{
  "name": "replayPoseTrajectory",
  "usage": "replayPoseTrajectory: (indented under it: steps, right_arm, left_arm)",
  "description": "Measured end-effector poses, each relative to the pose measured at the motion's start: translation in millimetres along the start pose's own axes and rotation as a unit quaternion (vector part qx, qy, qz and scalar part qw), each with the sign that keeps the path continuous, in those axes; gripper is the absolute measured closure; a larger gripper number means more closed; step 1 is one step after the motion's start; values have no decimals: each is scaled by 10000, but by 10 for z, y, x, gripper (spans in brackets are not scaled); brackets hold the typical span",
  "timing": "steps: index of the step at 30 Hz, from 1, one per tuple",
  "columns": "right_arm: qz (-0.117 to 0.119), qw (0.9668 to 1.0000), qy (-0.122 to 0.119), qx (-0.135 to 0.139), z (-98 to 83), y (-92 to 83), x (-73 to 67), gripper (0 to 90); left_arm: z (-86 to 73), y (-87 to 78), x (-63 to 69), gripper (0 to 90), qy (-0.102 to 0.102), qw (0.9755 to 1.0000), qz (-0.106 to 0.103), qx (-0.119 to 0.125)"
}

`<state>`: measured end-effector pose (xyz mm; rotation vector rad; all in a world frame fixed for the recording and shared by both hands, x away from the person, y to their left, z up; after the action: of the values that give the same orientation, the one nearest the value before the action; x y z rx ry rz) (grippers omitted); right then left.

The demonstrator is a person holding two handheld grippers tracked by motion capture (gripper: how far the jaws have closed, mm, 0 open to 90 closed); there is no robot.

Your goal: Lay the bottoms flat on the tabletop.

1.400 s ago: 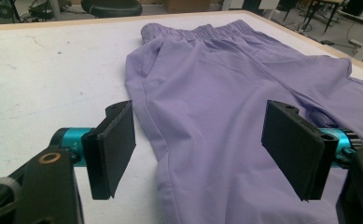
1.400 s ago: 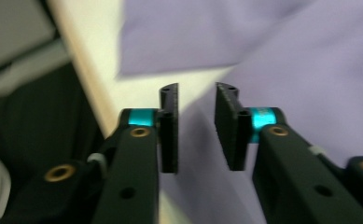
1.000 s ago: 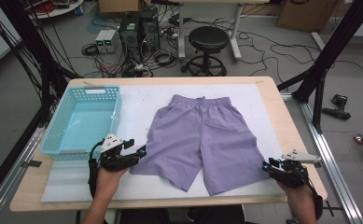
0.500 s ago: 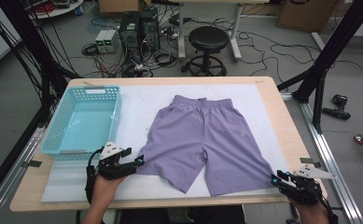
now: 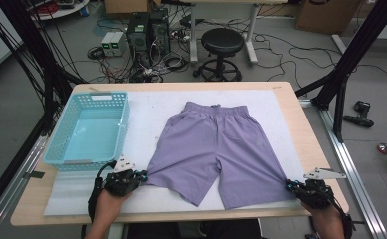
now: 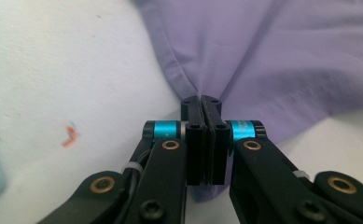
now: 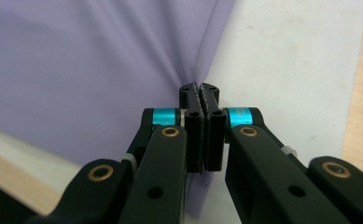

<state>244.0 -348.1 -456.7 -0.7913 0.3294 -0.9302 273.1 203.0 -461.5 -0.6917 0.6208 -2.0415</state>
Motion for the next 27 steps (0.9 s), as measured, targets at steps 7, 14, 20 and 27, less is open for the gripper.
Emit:
replayPoseTrajectory:
  steps: [7, 14, 20, 27]
  right_arm:
    - [216, 9996, -178, 64, -111, -129, -90, 896]
    - [346, 9990, -7, 297, -252, -317, -43, 887]
    - [205, 9982, -45, 555, 14, -199, -6, 625]
    - [-23, 9987, -62, 501, 491, 140, 89, 566]
  left_arm:
    - [-184, -196, 109, 882, -111, 9993, -358, -40]
    - [-223, -371, 214, 839, -65, 9944, -999, 328]
    - [217, -184, 128, 515, -203, 9941, -736, 776]
    - [602, 296, 14, 500, -357, 9941, -498, 899]
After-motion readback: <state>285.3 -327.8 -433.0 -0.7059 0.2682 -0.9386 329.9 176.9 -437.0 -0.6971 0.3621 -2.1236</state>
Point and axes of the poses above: each handheld gripper's, and its own axes: y roughly forward along the jaws, z roughly out of its top, x roughly to its right, the point moved 1 cm from there along y, roughly forward along the jaws, and after that the axes turned 11 degrees about -y, right-handed, at the moved point
